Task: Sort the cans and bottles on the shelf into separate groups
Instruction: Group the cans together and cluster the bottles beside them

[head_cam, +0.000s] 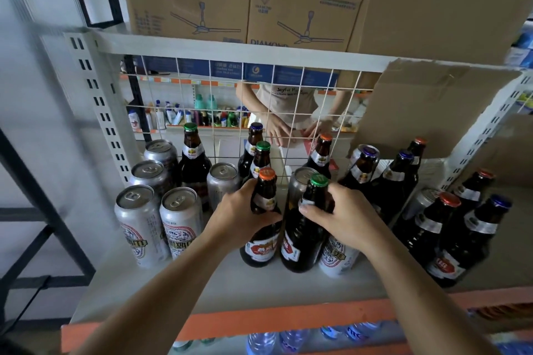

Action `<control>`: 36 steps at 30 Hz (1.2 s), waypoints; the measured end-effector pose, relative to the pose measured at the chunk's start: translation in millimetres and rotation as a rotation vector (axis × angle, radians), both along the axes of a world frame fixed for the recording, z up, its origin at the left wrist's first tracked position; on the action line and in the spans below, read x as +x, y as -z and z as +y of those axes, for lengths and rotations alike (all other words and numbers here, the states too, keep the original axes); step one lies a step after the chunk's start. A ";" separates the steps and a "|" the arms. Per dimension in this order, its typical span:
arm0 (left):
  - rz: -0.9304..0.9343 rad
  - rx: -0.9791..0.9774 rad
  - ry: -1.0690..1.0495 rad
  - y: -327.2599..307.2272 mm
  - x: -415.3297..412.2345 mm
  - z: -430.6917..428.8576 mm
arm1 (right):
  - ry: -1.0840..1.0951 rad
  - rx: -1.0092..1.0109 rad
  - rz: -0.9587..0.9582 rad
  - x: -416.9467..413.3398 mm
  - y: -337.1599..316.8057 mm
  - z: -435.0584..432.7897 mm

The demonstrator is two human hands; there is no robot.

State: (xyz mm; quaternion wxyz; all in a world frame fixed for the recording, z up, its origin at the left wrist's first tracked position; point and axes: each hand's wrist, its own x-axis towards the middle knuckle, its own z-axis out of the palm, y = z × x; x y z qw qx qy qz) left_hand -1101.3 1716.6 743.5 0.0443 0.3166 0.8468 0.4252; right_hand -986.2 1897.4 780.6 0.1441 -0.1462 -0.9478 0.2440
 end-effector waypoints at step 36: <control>-0.026 -0.137 -0.503 -53.6 -133.8 -37.6 | -0.137 0.172 0.333 -38.5 -17.8 -83.9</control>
